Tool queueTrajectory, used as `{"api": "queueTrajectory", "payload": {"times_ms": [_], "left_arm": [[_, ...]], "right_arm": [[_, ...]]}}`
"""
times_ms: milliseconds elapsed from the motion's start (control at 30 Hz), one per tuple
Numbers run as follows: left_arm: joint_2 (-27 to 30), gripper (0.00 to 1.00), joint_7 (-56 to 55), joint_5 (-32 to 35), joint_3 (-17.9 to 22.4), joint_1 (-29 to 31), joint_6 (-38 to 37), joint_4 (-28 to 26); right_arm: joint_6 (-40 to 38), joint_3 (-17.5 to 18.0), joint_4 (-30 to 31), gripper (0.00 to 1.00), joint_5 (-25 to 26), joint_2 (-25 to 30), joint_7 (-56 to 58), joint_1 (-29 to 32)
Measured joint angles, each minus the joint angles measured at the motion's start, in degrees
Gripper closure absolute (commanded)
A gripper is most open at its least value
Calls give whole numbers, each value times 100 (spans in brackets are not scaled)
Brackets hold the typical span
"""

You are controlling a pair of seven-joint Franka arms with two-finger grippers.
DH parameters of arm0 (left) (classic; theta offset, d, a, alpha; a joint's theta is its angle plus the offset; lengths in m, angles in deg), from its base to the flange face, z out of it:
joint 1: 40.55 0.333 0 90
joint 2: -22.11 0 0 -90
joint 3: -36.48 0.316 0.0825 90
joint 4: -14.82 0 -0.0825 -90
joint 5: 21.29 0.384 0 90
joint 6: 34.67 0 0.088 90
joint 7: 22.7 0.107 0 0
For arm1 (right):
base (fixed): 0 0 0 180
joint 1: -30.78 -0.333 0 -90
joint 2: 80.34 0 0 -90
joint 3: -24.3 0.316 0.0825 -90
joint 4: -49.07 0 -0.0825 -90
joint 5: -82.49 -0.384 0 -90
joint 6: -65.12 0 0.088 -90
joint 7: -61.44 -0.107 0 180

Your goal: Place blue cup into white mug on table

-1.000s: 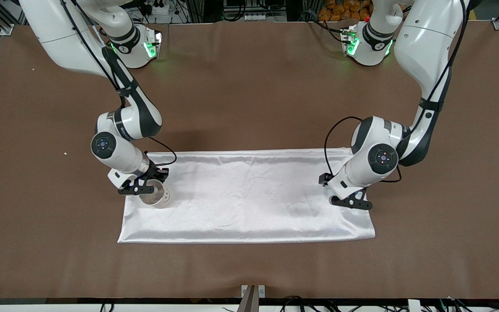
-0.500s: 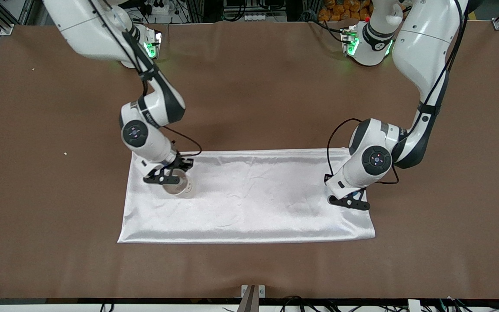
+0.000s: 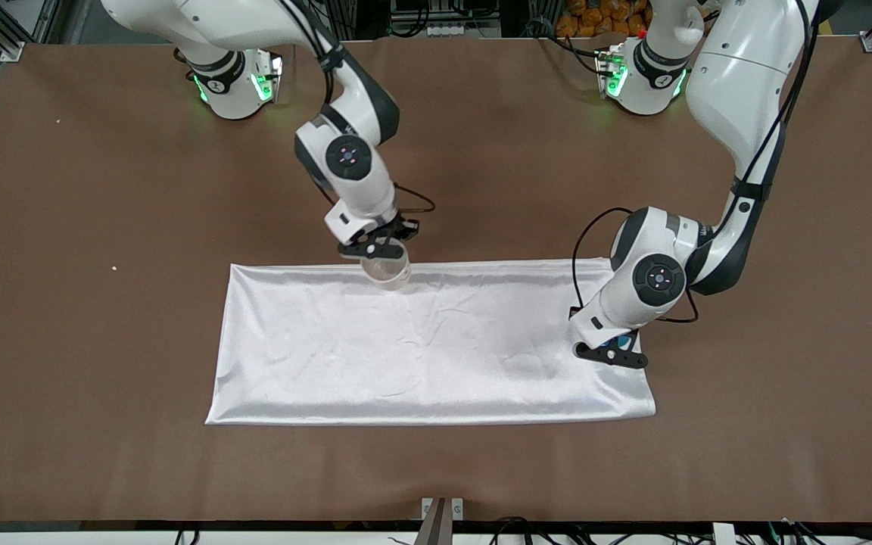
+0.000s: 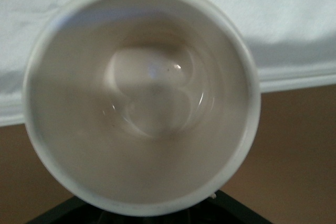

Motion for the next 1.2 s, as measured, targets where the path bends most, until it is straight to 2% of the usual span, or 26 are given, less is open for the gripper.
{"api": "queueTrajectory", "payload": {"times_ms": [333,533,700,1200], "left_arm": [[178,100,0,1,23,23,0,130],[562,100,0,4,28,77,-242,164],[1072,100,0,5,28,88,-852,187],[2687,100,17,4,34,109,-2759,198]], "right_arm": [[3,-10,7,100,26,0,-788,-590],[2,-9,31,100,444,-31,-1525,-933],[40,-9,58,100,733,-154,-2110,-1210],[276,-16,87,100,808,-433,-2481,-1460]]}}
